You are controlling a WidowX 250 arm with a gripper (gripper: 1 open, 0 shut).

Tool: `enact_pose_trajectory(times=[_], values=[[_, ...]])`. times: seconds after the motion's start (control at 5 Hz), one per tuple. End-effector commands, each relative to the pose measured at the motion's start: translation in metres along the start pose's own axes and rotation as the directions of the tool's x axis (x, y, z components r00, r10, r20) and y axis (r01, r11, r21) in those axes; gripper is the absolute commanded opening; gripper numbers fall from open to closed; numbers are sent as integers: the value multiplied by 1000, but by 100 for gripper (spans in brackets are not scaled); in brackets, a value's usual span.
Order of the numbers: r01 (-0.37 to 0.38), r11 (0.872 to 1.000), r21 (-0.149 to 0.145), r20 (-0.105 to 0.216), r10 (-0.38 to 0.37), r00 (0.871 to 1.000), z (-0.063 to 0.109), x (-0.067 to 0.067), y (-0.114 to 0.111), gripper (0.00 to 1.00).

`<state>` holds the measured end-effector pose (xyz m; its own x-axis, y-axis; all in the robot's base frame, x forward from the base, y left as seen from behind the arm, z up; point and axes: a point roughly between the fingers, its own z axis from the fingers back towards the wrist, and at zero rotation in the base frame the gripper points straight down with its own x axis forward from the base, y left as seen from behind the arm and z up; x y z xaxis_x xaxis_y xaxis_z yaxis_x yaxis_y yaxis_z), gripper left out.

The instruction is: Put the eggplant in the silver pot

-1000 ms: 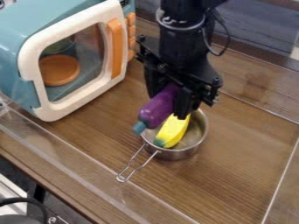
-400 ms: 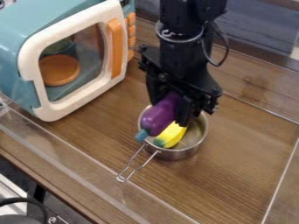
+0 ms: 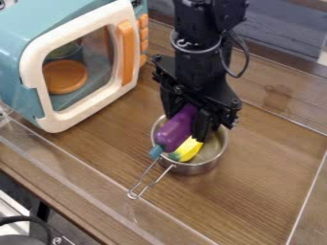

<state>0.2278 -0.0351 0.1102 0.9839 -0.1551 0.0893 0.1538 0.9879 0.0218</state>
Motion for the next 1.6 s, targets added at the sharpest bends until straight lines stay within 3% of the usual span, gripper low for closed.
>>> enact_pose_trajectory(times=[0.0,0.4,0.6,1.0,1.4], values=[[-6,1000,-4,41,6,999,2,6,4,0],[-5,1000,-13,71,6,997,-4,11,8,0],[-3,1000,-18,84,4,996,-6,14,9,100],[-3,999,-32,97,6,995,13,17,11,100],[-7,998,-57,153,15,988,54,29,18,100]])
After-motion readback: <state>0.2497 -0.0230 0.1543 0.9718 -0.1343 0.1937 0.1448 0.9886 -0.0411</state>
